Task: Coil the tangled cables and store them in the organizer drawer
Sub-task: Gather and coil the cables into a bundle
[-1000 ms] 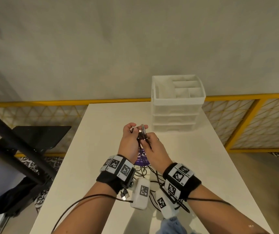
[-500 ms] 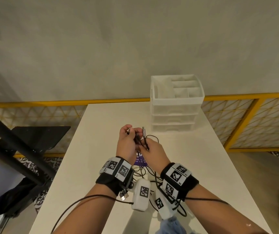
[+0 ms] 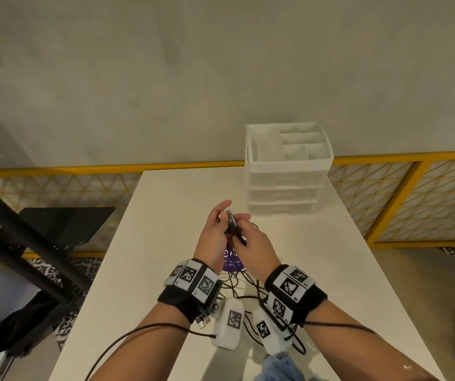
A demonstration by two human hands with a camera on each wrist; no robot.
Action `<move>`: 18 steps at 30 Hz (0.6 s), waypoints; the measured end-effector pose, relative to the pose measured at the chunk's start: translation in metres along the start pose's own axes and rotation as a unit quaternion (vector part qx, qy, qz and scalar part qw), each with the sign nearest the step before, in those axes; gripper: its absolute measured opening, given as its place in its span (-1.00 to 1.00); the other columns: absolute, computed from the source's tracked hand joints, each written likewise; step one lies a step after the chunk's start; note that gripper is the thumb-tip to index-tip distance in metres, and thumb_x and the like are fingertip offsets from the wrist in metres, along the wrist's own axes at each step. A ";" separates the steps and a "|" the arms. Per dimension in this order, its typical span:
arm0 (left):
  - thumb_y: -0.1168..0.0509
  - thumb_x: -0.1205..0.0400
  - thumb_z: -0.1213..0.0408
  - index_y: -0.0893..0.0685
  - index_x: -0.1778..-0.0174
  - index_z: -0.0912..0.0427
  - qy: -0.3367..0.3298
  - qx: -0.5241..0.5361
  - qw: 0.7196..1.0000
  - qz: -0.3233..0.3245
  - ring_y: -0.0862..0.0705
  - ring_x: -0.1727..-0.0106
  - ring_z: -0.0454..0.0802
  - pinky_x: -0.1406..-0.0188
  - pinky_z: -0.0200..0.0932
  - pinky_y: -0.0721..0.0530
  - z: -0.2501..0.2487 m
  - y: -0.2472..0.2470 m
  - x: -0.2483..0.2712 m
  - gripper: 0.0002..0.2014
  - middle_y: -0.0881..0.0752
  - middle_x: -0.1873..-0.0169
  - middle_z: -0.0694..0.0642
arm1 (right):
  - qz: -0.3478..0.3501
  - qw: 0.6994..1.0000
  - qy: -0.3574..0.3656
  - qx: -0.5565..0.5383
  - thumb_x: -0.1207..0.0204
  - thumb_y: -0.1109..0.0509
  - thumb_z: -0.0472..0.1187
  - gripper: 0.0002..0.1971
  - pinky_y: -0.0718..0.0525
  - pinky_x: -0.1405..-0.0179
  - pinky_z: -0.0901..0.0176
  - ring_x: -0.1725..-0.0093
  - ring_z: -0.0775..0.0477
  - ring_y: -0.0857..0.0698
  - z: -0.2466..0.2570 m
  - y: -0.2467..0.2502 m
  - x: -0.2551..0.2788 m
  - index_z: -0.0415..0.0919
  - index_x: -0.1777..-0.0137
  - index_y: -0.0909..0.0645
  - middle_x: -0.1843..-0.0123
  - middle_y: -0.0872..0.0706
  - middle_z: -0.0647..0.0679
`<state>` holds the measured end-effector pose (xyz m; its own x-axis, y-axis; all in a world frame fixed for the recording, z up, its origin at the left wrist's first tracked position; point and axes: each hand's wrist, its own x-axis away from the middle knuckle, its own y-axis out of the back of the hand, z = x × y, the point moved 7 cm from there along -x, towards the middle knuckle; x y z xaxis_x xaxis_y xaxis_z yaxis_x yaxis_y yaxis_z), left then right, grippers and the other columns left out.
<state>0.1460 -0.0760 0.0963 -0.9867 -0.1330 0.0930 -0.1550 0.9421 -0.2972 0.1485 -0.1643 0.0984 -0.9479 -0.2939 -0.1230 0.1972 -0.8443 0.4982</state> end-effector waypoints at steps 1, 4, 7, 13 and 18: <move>0.05 -0.77 0.27 -0.55 -0.24 0.04 -0.002 -0.006 1.000 0.005 -0.78 0.05 -0.02 0.04 -0.19 -0.69 -0.001 0.000 0.000 -0.71 -0.81 0.08 0.17 | 0.014 1.000 0.001 0.005 -0.58 -0.20 -0.26 -0.79 -0.61 0.11 0.04 0.13 -0.08 -0.68 0.001 -0.003 0.000 -0.17 -0.18 -0.52 0.09 -0.72 -0.09; 0.05 -0.77 0.18 -0.60 -0.18 0.10 -0.014 -0.021 1.000 0.013 -0.75 0.07 -0.03 0.07 -0.23 -0.69 -0.002 0.000 0.002 -0.68 -0.80 0.13 0.14 | 0.050 0.998 -0.023 -0.010 -0.62 -0.11 -0.18 -0.76 -0.65 0.00 -0.15 0.07 -0.17 -0.71 -0.002 -0.011 -0.003 -0.17 -0.20 -0.52 0.03 -0.75 -0.17; 0.02 -0.73 0.02 -0.62 -0.10 0.04 -0.017 -0.032 0.999 0.021 -0.72 0.05 0.01 -0.16 -0.02 -0.64 -0.002 -0.003 0.004 -0.67 -0.78 0.17 0.07 | 0.085 0.993 -0.069 -0.036 -0.62 -0.09 -0.09 -0.69 -0.60 -0.20 -0.23 -0.09 -0.19 -0.70 -0.011 -0.013 -0.007 -0.16 -0.23 -0.54 -0.09 -0.75 -0.21; -0.36 -0.57 0.28 -0.56 -0.08 -0.05 -0.034 -0.101 0.993 0.040 -0.70 0.05 -0.01 0.07 -0.18 -0.66 0.000 -0.005 0.004 -0.78 -0.69 0.04 0.15 | 0.141 0.982 -0.094 -0.088 -0.62 -0.13 -0.16 -0.69 -0.60 -0.26 -0.31 -0.15 -0.32 -0.70 -0.010 -0.017 -0.004 -0.28 -0.25 -0.53 -0.15 -0.71 -0.38; -0.21 -0.67 0.32 -0.55 -0.03 -0.08 -0.054 -0.132 0.989 0.027 -0.67 0.11 0.04 0.05 -0.04 -0.69 -0.003 -0.005 0.003 -0.84 -0.66 0.18 0.18 | 0.156 0.973 -0.119 -0.121 -0.60 -0.12 -0.31 -0.73 -0.69 -0.08 0.01 0.07 -0.11 -0.72 -0.011 -0.017 -0.005 -0.33 -0.21 -0.53 0.07 -0.72 -0.19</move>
<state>0.1444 -0.0806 0.1008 -0.9949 -0.0983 -0.0223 -0.0974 0.9945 -0.0396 0.1529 -0.1538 0.0811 -0.8583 -0.4648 0.2175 0.5098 -0.8204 0.2590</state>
